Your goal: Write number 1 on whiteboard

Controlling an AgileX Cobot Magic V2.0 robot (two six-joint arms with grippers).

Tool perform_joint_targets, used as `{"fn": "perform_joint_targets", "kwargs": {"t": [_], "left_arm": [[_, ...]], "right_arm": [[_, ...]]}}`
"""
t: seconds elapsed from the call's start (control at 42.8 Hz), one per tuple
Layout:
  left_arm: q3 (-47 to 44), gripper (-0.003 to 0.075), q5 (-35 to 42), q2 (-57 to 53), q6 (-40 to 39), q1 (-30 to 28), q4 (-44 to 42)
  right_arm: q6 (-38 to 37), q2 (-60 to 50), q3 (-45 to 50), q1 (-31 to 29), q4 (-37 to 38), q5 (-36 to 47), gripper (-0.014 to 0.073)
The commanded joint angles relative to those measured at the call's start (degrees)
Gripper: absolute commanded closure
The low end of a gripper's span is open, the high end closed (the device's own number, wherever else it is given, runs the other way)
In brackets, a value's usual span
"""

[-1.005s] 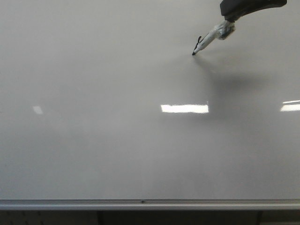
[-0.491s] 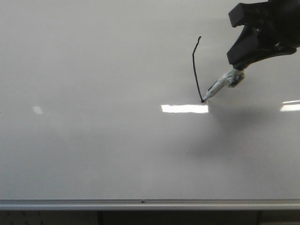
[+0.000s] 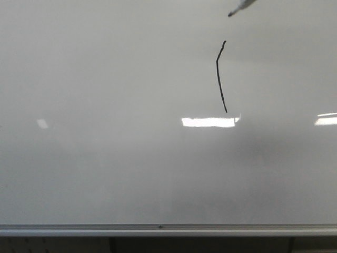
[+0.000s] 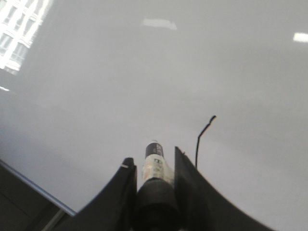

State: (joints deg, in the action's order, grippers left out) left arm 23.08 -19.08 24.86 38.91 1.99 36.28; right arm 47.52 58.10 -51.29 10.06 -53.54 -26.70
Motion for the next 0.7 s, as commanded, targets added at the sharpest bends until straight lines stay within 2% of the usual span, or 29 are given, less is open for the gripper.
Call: {"fn": "perform_joint_targets", "kwargs": {"t": [0.0,0.14,0.234,0.327,0.467,0.678], "left_arm": [[1.49,0.0741,3.56,0.30,-0.42,-0.09,1.29],[1.78,0.0740,2.14,0.72,-0.18,-0.09,2.61],[4.96,0.0732,-5.76,3.40,2.99,-0.09,3.01],[9.19,0.0680,-13.21,7.82,7.12,-0.09,6.53],[14.56,0.0552,-23.38,13.80,15.93,-0.09,14.75],[18.90,0.0274,-40.46,20.92,27.06,0.27,25.93]], "right_arm": [[0.54,-2.06,-3.85,0.00,-0.88,-5.16,0.0652],[0.54,-1.34,-7.01,0.00,-0.88,-17.45,0.0652],[0.54,-0.43,-8.24,0.00,-0.88,-23.95,0.0652],[0.54,0.95,-8.66,0.00,-0.88,-27.98,0.0652],[0.54,2.98,-8.72,0.00,-0.88,-31.68,0.0652],[0.54,5.34,-8.77,1.20,-0.94,-35.45,0.0652]]}}
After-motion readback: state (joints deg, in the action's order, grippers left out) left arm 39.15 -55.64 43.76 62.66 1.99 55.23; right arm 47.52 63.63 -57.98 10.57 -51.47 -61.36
